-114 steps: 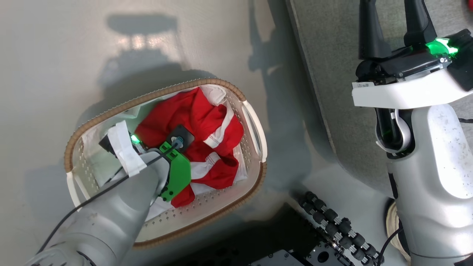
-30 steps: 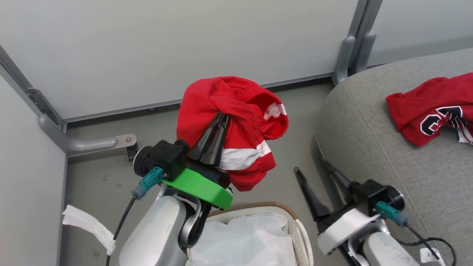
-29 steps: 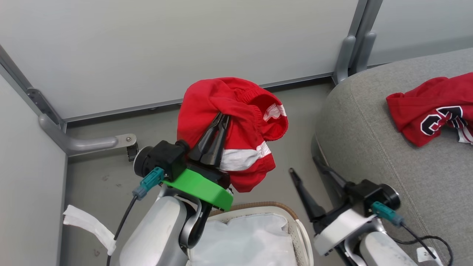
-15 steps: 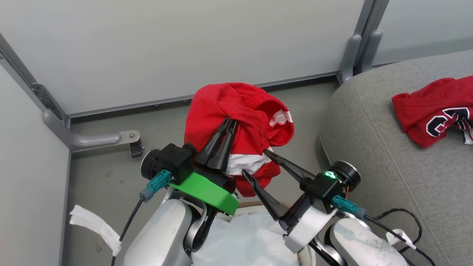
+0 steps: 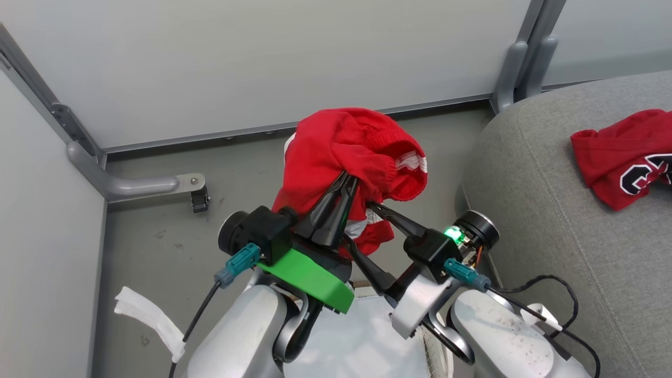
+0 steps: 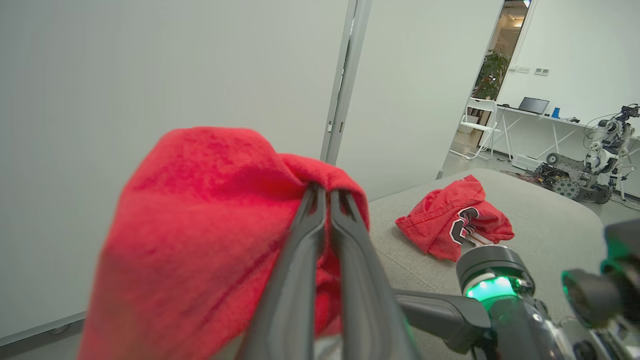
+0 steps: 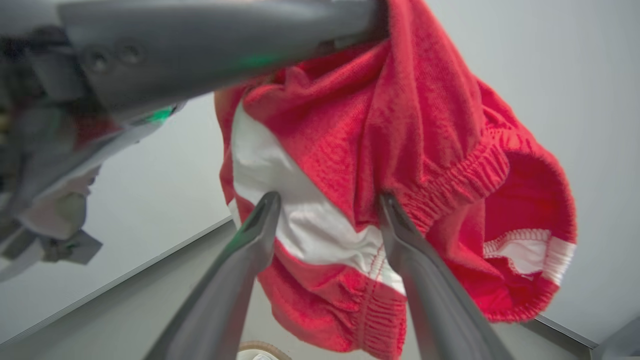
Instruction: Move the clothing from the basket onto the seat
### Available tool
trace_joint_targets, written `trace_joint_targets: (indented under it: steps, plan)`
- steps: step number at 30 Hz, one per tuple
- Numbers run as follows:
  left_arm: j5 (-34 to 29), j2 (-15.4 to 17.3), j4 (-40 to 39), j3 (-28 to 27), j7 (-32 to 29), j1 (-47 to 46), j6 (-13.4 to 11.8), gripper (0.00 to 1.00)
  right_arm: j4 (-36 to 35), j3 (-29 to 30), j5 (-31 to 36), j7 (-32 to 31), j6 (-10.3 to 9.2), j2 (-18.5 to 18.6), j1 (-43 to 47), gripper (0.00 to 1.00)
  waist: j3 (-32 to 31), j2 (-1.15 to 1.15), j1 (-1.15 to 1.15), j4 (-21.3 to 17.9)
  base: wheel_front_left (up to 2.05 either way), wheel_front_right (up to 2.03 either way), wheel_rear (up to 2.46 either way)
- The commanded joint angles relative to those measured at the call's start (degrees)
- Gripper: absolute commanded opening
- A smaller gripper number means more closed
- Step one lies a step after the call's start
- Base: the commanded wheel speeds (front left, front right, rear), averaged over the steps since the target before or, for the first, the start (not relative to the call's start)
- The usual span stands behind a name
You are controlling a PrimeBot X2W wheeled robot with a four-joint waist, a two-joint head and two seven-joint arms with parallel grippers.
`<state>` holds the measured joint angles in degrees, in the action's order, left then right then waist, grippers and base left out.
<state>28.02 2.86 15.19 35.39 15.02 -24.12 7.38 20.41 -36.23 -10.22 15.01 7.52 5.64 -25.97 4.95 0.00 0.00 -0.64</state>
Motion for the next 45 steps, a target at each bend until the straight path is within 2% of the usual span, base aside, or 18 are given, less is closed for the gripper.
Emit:
trace_joint_targets:
  steps: [1, 8, 9, 11, 12, 14, 31, 32, 34, 40, 45]
  plan:
    - [0.16, 0.08, -0.20, 0.38, 0.21, -0.93, 0.21, 0.00, 0.52, 0.28, 0.62, 0.26, -0.06, -0.42, -0.90, 1.00, 0.23, 0.00, 0.00, 0.24, 0.00, 0.00, 0.00]
    - [0.87, 0.08, -0.06, 2.19, 0.22, -1.39, 0.21, 0.00, 2.60, 2.71, 2.05, 0.25, -0.06, -1.96, -1.84, 1.00, 0.57, 0.00, 0.00, 0.96, 0.00, 0.00, 0.00]
    - [0.88, 0.08, 0.01, 2.39, 0.21, -1.49, 0.21, 0.00, 2.69, 3.04, 2.29, 0.26, -0.06, -2.05, -1.90, 0.90, 0.60, 0.00, 0.00, 1.03, 0.00, 0.00, 0.00]
    - [1.15, 0.08, -0.01, 2.66, 0.21, -1.70, 0.21, 0.00, 2.93, 3.46, 2.58, 0.26, -0.06, -2.21, -1.95, 0.49, 0.63, 0.00, 0.00, 1.20, 0.00, 0.00, 0.00]
    - [1.13, 0.08, 0.02, 2.78, 0.21, -1.79, 0.21, 0.00, 2.94, 3.73, 2.71, 0.26, -0.06, -2.30, -2.08, 0.43, 0.64, 0.00, 0.00, 1.27, 0.00, 0.00, 0.00]
    - [1.18, 0.08, 0.07, 2.90, 0.21, -1.87, 0.14, 0.00, 3.04, 4.20, 2.71, 0.26, -0.06, -2.43, -2.37, 0.02, 0.76, 0.00, 0.00, 1.35, 0.00, 0.00, 0.00]
    - [0.27, 0.08, 0.14, 2.50, 0.21, -2.50, -0.06, 0.00, 1.50, 5.48, 0.75, 0.26, -0.06, -2.62, -1.70, 0.00, 1.75, 0.00, 0.00, 0.27, 0.00, 0.00, 0.00]
    - [0.23, 0.08, -0.05, 2.35, 0.21, -2.49, -0.13, 0.20, 1.33, 5.62, 0.81, 0.26, -0.06, -2.63, -1.68, 0.00, 1.82, 0.00, 0.00, 0.09, 0.00, 0.00, 0.00]
    - [-0.01, 0.09, -0.54, 1.93, 0.21, -2.36, -0.25, 1.00, 1.02, 5.65, 0.95, 0.26, -0.06, -2.62, -1.55, 0.00, 2.04, 0.00, 0.00, -0.54, 0.00, 0.00, 0.00]
    - [-1.69, 0.10, -0.36, 0.83, 0.14, -1.90, -0.33, 1.00, -0.09, 6.32, 0.84, 0.26, -0.06, -2.60, -0.92, 0.00, 2.50, 0.00, 0.00, -3.80, 0.00, 0.00, 0.00]
    - [-2.59, 0.09, 0.38, 0.10, 0.13, -1.79, -0.10, 1.00, -1.34, 7.35, 0.40, 0.26, -0.06, -2.39, 0.10, 0.00, 2.94, 0.00, 0.00, -8.68, 0.00, 0.00, 0.00]
